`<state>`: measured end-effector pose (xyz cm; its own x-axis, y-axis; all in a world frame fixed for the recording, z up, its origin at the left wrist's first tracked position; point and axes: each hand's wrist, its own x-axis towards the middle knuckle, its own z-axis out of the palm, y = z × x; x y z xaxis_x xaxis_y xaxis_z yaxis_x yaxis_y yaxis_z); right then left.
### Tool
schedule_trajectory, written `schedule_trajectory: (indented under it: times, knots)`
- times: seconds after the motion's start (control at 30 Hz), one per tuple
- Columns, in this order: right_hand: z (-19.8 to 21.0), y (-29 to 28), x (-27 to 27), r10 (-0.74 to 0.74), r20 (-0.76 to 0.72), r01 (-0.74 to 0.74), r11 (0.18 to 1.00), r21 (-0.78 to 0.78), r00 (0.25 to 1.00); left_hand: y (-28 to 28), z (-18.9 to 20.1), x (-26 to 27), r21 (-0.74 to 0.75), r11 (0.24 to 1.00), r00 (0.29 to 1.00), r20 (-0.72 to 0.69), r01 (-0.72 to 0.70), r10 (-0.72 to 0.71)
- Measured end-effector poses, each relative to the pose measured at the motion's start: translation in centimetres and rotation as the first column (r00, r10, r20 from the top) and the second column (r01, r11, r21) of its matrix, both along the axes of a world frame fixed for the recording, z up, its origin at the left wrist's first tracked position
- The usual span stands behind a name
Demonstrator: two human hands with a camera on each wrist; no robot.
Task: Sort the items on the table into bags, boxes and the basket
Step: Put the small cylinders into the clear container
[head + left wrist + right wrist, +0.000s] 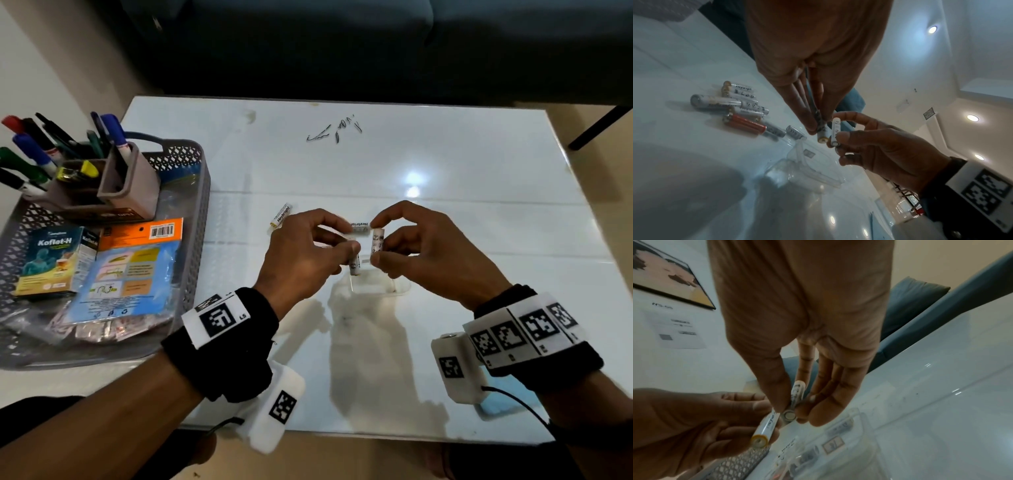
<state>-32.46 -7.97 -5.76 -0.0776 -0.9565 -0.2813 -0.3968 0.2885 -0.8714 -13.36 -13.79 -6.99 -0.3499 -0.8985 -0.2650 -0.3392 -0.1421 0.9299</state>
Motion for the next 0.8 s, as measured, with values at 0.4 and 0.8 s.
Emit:
schedule_trajectory:
  times: [0.4,0.8]
  knots:
    - [0.4,0.4,-1.4,0.042,-0.131,-0.032,0.997,0.074,0.990,1.0,-0.6,-0.5,-0.220,0.972,0.991,0.116,0.085,-0.061]
    - [-2.0,1.0,0.9,0.148,-0.482,-0.087,0.985,0.147,0.864,3.3,-3.4,-1.0,-0.533,0.670,0.841,0.464,0.516,-0.279]
